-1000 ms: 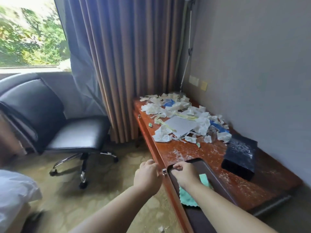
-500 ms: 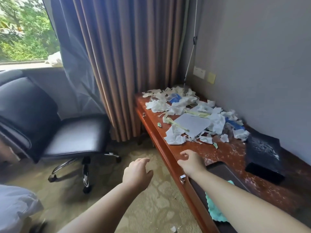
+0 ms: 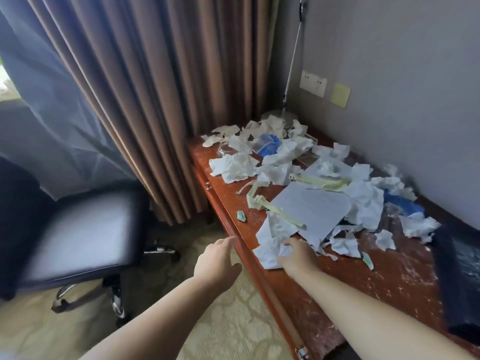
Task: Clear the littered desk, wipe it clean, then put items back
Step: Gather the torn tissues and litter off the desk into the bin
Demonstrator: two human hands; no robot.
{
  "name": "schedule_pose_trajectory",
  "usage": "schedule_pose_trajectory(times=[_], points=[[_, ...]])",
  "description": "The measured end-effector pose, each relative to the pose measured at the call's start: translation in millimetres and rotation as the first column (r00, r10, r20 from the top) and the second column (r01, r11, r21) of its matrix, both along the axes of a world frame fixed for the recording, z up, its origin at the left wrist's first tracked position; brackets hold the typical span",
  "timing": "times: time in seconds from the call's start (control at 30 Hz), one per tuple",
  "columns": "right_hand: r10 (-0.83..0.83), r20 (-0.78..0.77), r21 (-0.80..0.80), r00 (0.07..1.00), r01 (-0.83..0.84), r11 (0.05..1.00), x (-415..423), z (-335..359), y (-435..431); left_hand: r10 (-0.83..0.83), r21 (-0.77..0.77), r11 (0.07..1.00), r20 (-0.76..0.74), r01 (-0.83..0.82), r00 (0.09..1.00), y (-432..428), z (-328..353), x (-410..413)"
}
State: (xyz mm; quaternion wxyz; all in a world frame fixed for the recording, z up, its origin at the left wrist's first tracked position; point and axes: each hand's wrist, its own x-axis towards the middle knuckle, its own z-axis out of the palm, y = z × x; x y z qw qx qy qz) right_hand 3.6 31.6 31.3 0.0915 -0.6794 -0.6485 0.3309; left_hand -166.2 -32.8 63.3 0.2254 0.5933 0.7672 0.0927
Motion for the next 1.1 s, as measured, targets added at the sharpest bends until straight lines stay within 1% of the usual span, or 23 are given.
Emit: schedule_pose_trajectory(times=[0.07, 0.13, 0.23, 0.37, 0.43, 0.47, 0.53, 0.57, 0.6, 0.67, 0.73, 0.8, 0.9, 1.0, 1.1], points=[[-0.063, 0.024, -0.011, 0.998, 0.063, 0.998, 8.7, -7.3, 14.3, -0.04, -0.015, 0.999, 0.051, 0.041, 0.998, 23.0, -4.7, 3.2], [-0.105, 0.072, -0.018, 0.992, 0.106, 0.994, 17.3, -15.1, 24.0, -0.103, -0.049, 0.993, 0.063, 0.106, 0.993, 45.9, -11.8, 9.5], [-0.188, 0.099, -0.008, 0.977, 0.19, 0.982, 30.8, -25.6, 34.9, -0.199, -0.117, 0.973, -0.004, 0.197, 0.98, 82.5, -25.0, 19.2], [-0.304, 0.157, -0.02, 0.94, 0.311, 0.95, 46.5, -28.0, 45.0, -0.238, -0.178, 0.958, -0.066, 0.224, 0.969, 141.6, -38.9, 11.1], [-0.258, 0.141, -0.059, 0.956, 0.269, 0.961, 42.8, -29.1, 45.8, -0.286, -0.223, 0.94, -0.097, 0.259, 0.953, 174.8, -43.9, 0.1], [-0.189, 0.15, -0.085, 0.97, 0.203, 0.975, 34.7, -29.4, 46.6, -0.333, -0.253, 0.922, -0.128, 0.294, 0.934, 190.9, -46.2, -4.6], [-0.043, 0.228, -0.142, 0.973, 0.077, 0.987, 10.9, -30.4, 53.3, -0.461, -0.311, 0.867, -0.207, 0.388, 0.863, 220.8, -50.8, -9.5], [-0.002, 0.273, -0.168, 0.962, 0.05, 0.984, -2.1, -32.1, 60.0, -0.518, -0.338, 0.837, -0.233, 0.431, 0.823, 233.9, -53.0, -10.4], [0.008, 0.31, -0.194, 0.951, 0.055, 0.979, -14.2, -33.5, 68.1, -0.565, -0.363, 0.807, -0.242, 0.466, 0.789, 245.2, -55.3, -11.3], [-0.046, 0.347, -0.226, 0.937, 0.131, 0.965, -33.1, -37.4, 86.1, -0.645, -0.391, 0.746, -0.221, 0.539, 0.731, 263.1, -61.4, -15.1], [-0.123, 0.357, -0.219, 0.926, 0.211, 0.953, -42.3, -39.6, 99.9, -0.694, -0.376, 0.705, -0.191, 0.602, 0.694, 274.5, -68.2, -20.5], [-0.193, 0.35, -0.176, 0.917, 0.267, 0.948, -44.6, -42.5, 107.7, -0.721, -0.326, 0.682, -0.152, 0.655, 0.675, 282.6, -74.3, -27.1], [-0.268, 0.344, -0.113, 0.9, 0.323, 0.94, -44.3, -45.7, 108.3, -0.737, -0.227, 0.667, -0.058, 0.71, 0.674, 291.9, -77.0, -34.3], [-0.318, 0.342, -0.081, 0.884, 0.365, 0.927, -45.5, -48.0, 104.2, -0.767, -0.15, 0.635, -0.006, 0.758, 0.642, 300.3, -70.6, -34.5], [-0.395, 0.345, -0.027, 0.851, 0.429, 0.903, -43.2, -46.4, 103.4, -0.796, -0.135, 0.591, 0.06, 0.795, 0.602, 302.6, -58.3, -32.6]])
